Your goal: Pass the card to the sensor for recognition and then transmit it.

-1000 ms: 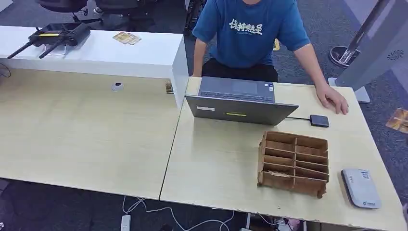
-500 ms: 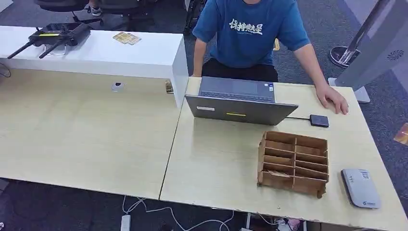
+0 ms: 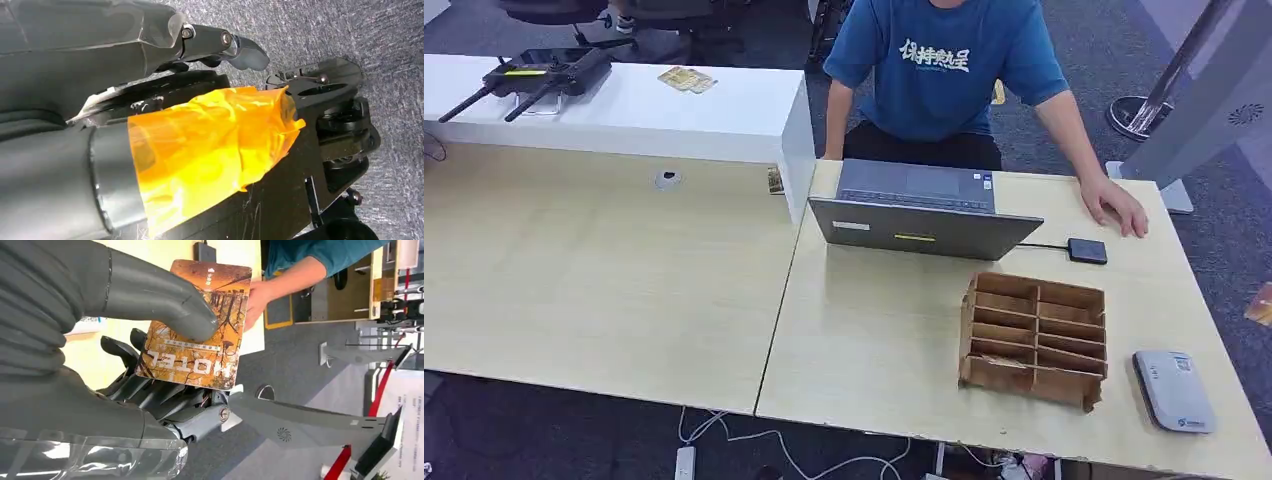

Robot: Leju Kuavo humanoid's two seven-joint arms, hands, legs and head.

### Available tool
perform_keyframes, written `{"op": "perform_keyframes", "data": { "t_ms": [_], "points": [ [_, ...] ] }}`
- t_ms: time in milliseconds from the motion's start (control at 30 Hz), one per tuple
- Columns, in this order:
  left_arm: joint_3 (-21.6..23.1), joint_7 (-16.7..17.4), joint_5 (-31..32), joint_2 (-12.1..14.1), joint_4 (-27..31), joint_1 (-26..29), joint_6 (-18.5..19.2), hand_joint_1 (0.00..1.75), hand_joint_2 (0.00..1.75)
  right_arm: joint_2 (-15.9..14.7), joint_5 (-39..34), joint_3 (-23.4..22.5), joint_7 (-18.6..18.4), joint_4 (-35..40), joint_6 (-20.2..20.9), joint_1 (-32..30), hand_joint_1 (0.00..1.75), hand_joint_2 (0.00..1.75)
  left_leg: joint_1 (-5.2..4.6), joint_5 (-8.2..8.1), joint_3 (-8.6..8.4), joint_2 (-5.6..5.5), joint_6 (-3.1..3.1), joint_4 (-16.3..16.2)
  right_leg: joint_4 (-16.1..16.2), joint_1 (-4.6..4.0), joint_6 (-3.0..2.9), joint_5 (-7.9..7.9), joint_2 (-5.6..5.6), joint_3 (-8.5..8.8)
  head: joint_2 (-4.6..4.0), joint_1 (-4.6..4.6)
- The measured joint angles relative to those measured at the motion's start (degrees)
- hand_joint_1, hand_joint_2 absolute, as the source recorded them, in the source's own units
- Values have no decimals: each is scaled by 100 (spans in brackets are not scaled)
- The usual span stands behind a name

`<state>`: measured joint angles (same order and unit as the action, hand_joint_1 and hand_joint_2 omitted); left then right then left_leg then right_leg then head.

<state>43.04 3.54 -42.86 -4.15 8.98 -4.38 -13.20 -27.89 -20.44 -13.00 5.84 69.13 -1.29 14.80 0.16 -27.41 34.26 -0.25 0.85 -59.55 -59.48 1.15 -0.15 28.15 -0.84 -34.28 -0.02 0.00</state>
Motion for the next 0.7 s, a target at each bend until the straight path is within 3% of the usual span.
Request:
{"op": "perform_keyframes", "data": {
  "t_ms": [700],
  "points": [
    [0, 0, 7, -2, 0, 0, -7, 0, 0, 109, 297, -44, -77, -417, -39, -317, 175, 175, 0, 0, 0, 1, 0, 0, 0, 0, 0, 0, 0, 0, 0, 0]
  ]
}}
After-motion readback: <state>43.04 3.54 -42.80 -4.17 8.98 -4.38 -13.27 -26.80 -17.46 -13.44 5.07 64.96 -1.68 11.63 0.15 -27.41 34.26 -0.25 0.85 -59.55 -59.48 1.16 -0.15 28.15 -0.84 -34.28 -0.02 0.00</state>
